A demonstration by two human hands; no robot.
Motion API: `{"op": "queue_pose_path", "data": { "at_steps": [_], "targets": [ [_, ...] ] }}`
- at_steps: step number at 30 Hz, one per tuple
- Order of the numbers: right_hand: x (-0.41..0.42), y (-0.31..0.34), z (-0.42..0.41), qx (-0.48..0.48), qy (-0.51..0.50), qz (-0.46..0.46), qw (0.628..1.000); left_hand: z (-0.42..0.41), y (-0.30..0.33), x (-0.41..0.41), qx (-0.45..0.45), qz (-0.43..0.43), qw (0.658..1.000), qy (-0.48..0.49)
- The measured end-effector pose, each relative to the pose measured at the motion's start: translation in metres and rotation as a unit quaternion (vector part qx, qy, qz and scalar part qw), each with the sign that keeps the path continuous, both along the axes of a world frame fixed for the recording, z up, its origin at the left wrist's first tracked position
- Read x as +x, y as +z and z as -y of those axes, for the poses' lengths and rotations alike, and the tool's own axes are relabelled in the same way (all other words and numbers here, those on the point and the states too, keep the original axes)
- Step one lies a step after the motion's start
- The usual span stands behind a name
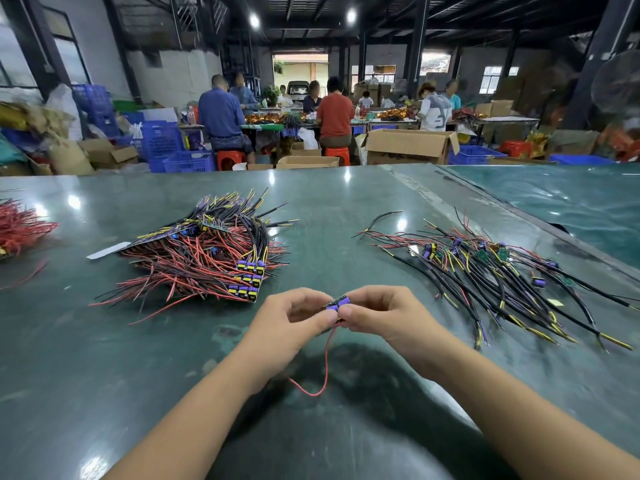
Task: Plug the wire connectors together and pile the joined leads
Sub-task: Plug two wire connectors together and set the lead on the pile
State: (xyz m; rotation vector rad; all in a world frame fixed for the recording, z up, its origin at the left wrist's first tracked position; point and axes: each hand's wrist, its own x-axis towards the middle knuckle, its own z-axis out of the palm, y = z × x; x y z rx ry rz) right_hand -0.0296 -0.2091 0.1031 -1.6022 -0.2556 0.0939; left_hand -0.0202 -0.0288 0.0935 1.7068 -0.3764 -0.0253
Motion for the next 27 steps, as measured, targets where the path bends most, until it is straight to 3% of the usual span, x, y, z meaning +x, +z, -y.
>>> {"op": "queue_pose_path", "data": {
  "at_steps": [8, 18, 21, 24, 27],
  "targets": [
    [-0.002, 0.003, 0.003, 0.064, 0.061, -0.026, 0.996, -0.005, 0.0, 0.0, -0.098, -0.052, 0.989, -0.095],
    [0.003, -0.001, 0.004, 0.155, 0.122, -0.089, 0.976, -0.01, 0.002, 0.002, -0.172, -0.098, 0.97, -0.144],
    [0.005, -0.001, 0.003, 0.19, 0.08, -0.111, 0.972, -0.012, 0.006, 0.007, -0.22, -0.106, 0.967, -0.072],
    [0.006, 0.001, 0.004, 0.241, 0.036, -0.116, 0.963, -0.02, 0.002, 0.018, -0.139, -0.046, 0.983, 0.106],
    [0.008, 0.002, 0.007, 0.274, -0.008, -0.121, 0.954, -0.027, -0.005, 0.026, -0.069, 0.022, 0.963, 0.26]
  ]
}}
